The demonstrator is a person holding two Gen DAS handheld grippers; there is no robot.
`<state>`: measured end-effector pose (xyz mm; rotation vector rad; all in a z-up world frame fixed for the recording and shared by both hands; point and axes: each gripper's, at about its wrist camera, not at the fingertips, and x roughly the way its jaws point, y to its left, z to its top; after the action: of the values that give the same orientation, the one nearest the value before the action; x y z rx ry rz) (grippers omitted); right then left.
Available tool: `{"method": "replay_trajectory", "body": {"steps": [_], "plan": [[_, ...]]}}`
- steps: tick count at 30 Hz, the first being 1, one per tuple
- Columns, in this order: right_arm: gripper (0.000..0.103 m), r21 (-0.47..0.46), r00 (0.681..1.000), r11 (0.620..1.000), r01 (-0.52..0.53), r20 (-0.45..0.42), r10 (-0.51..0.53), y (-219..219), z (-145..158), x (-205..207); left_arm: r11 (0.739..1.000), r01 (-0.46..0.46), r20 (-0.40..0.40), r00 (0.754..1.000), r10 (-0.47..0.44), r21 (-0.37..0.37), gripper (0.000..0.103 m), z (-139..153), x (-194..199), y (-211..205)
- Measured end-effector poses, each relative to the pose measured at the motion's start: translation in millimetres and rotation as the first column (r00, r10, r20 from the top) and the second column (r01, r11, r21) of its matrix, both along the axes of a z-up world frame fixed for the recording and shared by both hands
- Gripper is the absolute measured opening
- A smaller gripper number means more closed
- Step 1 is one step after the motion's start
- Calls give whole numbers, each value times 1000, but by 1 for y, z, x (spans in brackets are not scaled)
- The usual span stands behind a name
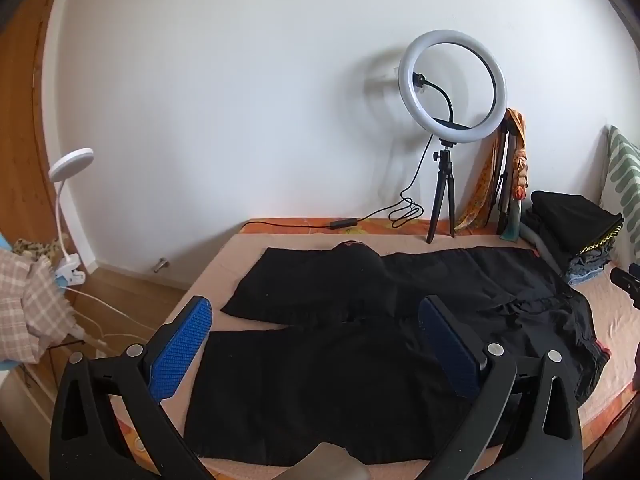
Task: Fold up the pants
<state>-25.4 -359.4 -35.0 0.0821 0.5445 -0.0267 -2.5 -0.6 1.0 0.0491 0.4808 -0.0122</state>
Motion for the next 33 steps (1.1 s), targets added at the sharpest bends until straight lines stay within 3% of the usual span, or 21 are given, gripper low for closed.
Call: {"method": "replay_trajectory", "body": {"steps": [33], "plan": [[103,15,1000,1000,8,-9,-8,0,-5,5,1000,6,-1,1000,-6,-10,103,3,2,-2]]}}
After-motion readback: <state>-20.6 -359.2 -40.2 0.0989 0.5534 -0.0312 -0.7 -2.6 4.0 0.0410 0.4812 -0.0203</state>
